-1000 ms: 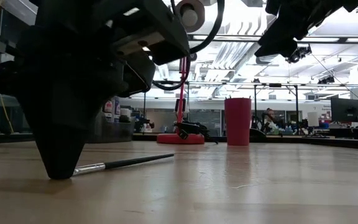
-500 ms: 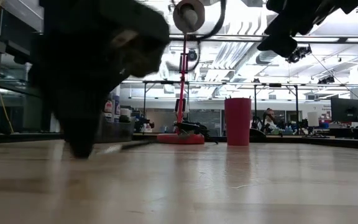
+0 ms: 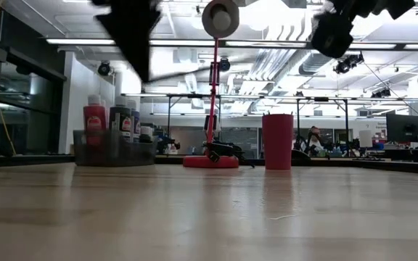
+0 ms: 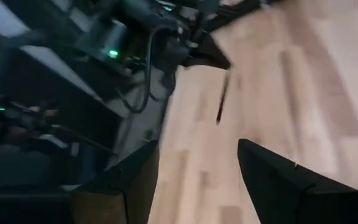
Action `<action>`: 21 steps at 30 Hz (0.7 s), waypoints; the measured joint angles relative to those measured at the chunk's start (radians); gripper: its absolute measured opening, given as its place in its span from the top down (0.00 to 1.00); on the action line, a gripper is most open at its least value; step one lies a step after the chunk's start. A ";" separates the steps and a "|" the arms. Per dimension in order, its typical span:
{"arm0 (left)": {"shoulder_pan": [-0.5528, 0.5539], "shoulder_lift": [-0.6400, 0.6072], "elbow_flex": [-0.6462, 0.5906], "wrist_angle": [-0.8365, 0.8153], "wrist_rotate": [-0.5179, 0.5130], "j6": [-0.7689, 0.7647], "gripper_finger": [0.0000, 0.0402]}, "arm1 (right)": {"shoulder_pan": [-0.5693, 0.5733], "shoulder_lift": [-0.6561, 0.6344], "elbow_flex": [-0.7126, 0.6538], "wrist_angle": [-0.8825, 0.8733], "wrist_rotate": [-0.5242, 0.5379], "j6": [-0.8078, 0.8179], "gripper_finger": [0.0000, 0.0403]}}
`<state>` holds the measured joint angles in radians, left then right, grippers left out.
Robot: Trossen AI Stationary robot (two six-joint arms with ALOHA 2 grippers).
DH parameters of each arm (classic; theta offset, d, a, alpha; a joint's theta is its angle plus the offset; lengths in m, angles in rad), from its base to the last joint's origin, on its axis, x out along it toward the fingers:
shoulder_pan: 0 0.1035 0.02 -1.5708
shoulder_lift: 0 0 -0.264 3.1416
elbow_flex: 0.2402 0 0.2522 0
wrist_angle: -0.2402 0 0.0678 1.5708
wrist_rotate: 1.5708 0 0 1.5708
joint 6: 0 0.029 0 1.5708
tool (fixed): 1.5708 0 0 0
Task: Pick & Place Paint Supplies
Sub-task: Put the paint brush into the cup
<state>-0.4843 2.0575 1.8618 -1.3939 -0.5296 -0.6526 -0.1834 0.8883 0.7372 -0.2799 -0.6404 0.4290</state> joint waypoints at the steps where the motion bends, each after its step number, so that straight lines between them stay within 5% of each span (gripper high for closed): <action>1: 0.000 0.000 0.018 0.002 -0.051 0.083 1.00 | 0.000 0.000 0.000 0.023 -0.021 0.022 0.47; 13: 0.071 -0.002 0.245 0.014 -0.468 0.808 1.00 | -0.006 0.043 0.000 0.265 -0.225 0.371 0.47; 21: 0.156 -0.003 0.378 0.193 -0.538 1.430 1.00 | -0.082 0.121 0.000 0.405 -0.248 0.556 0.47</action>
<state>-0.3282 2.0548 2.2396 -1.2008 -1.0674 0.7777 -0.2654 1.0097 0.7372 0.1247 -0.8888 0.9854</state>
